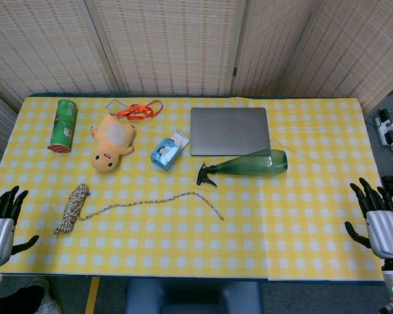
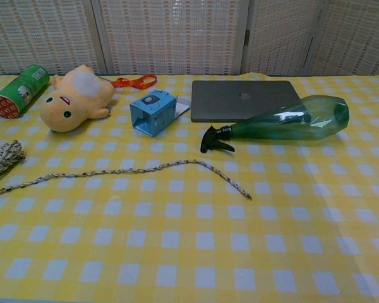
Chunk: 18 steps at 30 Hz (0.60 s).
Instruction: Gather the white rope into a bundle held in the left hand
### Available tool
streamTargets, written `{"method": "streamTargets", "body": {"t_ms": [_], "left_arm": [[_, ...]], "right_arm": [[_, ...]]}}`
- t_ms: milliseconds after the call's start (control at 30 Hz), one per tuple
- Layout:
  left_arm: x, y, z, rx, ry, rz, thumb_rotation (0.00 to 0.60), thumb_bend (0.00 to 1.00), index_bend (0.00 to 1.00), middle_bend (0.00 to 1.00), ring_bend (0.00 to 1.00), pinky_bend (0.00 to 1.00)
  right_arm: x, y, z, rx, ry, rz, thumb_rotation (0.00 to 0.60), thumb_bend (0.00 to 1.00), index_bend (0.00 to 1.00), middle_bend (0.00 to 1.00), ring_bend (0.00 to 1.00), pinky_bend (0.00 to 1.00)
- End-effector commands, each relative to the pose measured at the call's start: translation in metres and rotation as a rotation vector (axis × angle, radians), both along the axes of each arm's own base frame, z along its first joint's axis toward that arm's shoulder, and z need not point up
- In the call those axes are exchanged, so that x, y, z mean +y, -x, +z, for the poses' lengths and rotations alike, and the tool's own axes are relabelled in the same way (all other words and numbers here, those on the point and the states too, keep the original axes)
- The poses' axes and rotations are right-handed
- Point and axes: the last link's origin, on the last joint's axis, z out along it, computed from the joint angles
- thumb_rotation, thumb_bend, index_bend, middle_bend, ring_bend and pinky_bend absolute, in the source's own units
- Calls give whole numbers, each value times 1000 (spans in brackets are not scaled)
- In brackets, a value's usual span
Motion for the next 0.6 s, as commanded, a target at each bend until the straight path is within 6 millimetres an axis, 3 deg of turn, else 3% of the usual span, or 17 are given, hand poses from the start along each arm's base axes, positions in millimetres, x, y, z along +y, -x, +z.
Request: {"method": "streamTargets", "body": {"t_ms": [33, 367, 600], "left_arm": [[1, 0, -1, -5, -2, 2, 600, 173, 0, 0, 0, 0], [12, -5, -4, -15, 1, -17, 600, 172, 2, 70, 49, 40], [32, -25, -12, -42, 28, -91, 600, 172, 12, 92, 69, 60]], "right_arm": [[1, 0, 2, -2, 11, 2, 600, 369, 0, 8, 122, 57], [-2, -3, 7, 4, 42, 18, 600, 369, 0, 10, 121, 57], [-1, -5, 18, 16, 79, 27, 600, 369, 0, 10, 122, 57]]}}
